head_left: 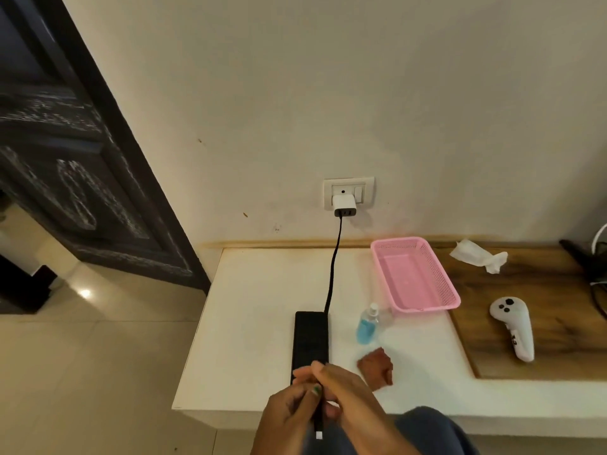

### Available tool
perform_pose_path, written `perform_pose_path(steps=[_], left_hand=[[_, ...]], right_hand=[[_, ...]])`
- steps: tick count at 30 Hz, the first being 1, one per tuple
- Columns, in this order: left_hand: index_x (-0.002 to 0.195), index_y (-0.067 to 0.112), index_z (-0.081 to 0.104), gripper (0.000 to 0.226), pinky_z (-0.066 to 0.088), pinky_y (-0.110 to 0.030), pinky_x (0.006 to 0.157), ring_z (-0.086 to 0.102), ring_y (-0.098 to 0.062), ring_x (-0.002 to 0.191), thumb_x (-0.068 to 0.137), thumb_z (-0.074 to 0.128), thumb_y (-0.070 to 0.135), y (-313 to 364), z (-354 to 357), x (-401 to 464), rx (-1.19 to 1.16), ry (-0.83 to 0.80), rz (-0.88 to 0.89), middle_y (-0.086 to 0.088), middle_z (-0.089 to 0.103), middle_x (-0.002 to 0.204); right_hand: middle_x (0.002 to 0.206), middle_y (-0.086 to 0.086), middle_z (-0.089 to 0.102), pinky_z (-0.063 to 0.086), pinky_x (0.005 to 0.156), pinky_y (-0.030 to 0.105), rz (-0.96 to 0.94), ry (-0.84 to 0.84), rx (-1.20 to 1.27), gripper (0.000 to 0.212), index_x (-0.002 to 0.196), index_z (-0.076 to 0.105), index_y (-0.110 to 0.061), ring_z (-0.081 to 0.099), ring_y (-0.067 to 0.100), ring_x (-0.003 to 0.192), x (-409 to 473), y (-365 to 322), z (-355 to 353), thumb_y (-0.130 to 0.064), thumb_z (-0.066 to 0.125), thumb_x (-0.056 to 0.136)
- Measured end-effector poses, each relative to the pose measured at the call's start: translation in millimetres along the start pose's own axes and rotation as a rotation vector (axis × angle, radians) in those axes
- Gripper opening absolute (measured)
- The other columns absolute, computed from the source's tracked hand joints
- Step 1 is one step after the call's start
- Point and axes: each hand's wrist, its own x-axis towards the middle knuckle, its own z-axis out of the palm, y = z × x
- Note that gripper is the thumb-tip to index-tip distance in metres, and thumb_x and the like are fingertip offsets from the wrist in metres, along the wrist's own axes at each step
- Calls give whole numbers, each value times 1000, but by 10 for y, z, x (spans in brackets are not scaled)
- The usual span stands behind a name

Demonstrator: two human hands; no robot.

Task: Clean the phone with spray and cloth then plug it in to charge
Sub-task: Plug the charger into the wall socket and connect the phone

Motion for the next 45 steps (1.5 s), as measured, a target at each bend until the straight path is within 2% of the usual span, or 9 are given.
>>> perform_pose_path(steps=[7, 10, 16, 21, 25, 30, 37, 42, 45], left_hand=[[60, 26, 70, 36, 45, -9, 60, 61, 1, 59, 93, 55, 20, -192, 56, 68, 160, -40, -41, 11, 66, 58], [89, 18, 71, 12, 51, -14, 75, 62, -5, 75, 87, 63, 26, -343, 101, 210, 205, -1, -54, 5, 68, 85], [92, 23, 64, 33, 52, -38, 90, 61, -15, 90, 84, 56, 54, -437, 176, 691, 343, -31, -80, 0, 66, 98], [131, 28, 42, 73, 36, -46, 102, 40, -25, 128, 72, 63, 65, -644, 236, 1145, 595, 324, -149, -2, 40, 142], [146, 18, 11, 115, 33, -52, 105, 27, -31, 138, 61, 69, 70, -737, 390, 1395, 665, 325, -339, -10, 24, 152], [146, 15, 4, 117, 39, -50, 100, 27, -31, 136, 63, 76, 56, -813, 521, 1546, 825, 360, -441, -13, 23, 149], [132, 7, 23, 99, 50, -41, 90, 46, -33, 117, 59, 85, 35, -780, 434, 1565, 514, 398, -474, -18, 34, 133], [129, 2, 37, 92, 49, -46, 91, 52, -36, 110, 56, 86, 30, -539, 227, 1398, -305, 350, -635, -21, 51, 124], [110, 4, 61, 60, 53, -42, 85, 63, -32, 97, 59, 81, 28, -336, 118, 1173, -764, 162, -689, -17, 66, 106]], right_hand=[[68, 6, 66, 51, 54, 21, -164, 186, -92, 30, 76, 65, -11, 62, 13, 59, -155, 51, -141, -16, 44, 97], [67, 12, 59, 49, 45, 19, -1, 110, -29, 35, 75, 59, -7, 57, 15, 49, -104, -15, -279, -13, 36, 99], [64, 7, 58, 39, 34, 9, -194, 360, -152, 28, 89, 62, -13, 55, 6, 38, -247, 182, -364, -24, 38, 98], [62, 13, 54, 41, 30, 14, -72, 322, -23, 23, 104, 57, 7, 51, 9, 29, -214, 171, -495, -8, 40, 97], [44, -1, 51, 36, 32, 13, -127, 327, -102, 21, 86, 61, -6, 46, 6, 29, -305, 219, -540, -6, 43, 96], [45, -1, 46, 33, 34, 12, -169, 346, -113, 24, 78, 61, -15, 42, 4, 29, -326, 228, -561, -7, 45, 95], [41, 1, 56, 43, 31, 16, -44, 219, 101, 22, 75, 58, 1, 52, 8, 31, -256, 199, -590, -1, 45, 93], [78, -4, 56, 45, 68, 12, -49, 287, -442, 26, 80, 62, -7, 56, 7, 73, -205, 307, -547, -22, 48, 95], [79, -3, 65, 45, 60, 9, -108, 265, -526, 31, 85, 68, -7, 61, 5, 73, -239, 246, -516, -29, 49, 95]])
